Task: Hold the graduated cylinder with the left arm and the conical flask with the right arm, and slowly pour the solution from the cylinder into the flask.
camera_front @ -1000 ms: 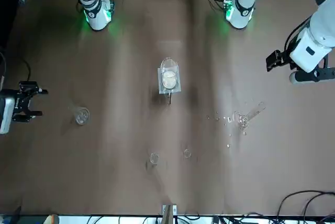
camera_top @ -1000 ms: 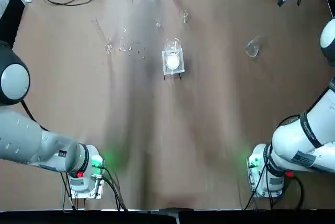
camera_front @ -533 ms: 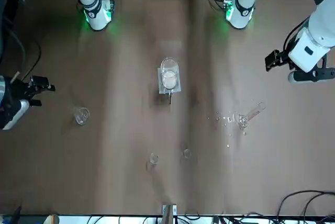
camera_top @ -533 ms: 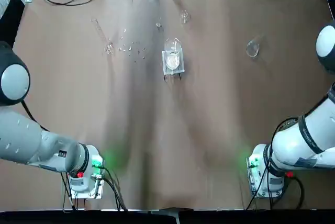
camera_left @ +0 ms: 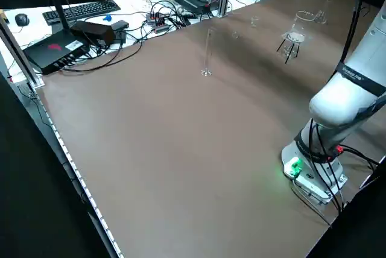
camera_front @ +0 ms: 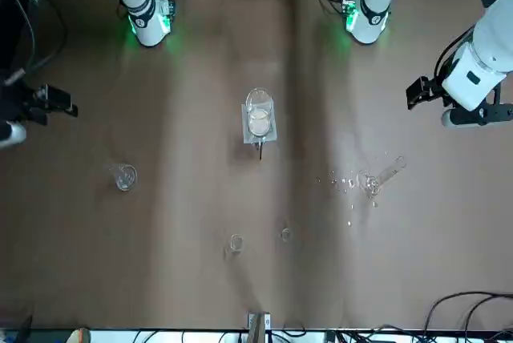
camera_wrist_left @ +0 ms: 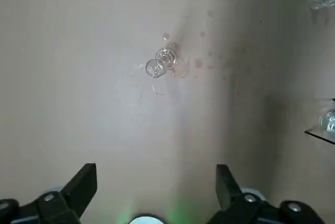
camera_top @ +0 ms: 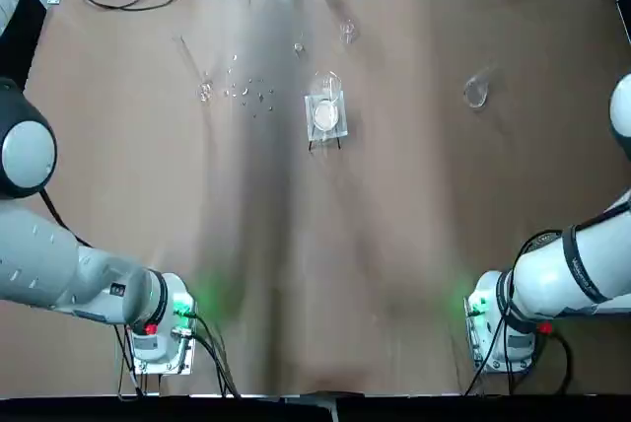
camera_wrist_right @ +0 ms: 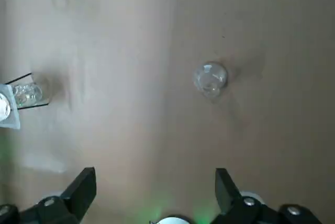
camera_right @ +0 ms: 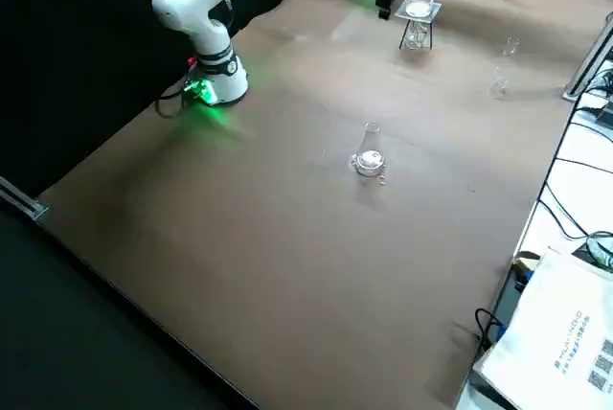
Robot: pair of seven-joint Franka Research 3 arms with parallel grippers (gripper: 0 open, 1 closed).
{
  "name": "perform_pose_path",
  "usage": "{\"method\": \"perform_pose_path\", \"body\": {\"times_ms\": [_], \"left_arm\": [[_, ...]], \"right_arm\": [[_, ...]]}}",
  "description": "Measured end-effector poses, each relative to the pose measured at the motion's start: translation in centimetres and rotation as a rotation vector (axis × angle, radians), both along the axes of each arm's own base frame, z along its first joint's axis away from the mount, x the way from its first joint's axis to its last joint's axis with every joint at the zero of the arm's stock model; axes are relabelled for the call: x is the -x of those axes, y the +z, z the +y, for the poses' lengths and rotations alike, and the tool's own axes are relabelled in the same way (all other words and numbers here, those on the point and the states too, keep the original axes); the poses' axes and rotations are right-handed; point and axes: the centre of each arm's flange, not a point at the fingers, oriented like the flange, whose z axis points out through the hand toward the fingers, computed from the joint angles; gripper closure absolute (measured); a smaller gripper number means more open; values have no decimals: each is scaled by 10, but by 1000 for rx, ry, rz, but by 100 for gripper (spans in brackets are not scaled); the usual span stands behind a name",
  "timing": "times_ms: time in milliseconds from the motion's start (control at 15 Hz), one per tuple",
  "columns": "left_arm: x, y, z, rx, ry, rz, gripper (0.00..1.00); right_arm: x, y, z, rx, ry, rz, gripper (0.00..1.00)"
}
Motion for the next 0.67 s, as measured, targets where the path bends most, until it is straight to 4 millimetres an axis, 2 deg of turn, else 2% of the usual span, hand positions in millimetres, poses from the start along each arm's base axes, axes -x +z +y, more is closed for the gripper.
{"method": "perform_pose_path", "body": {"times_ms": [200,533,667], "left_arm": [[0,0,0,0,0,0,0],[0,1,0,2,0,-3,0],[0,2,0,2,0,-6,0]], "right_arm": [[24,17,5,12,-18,-21,0],[65,12,0,36,-30,-77,0],[72,11,-1,42,-29,-75,0]]}}
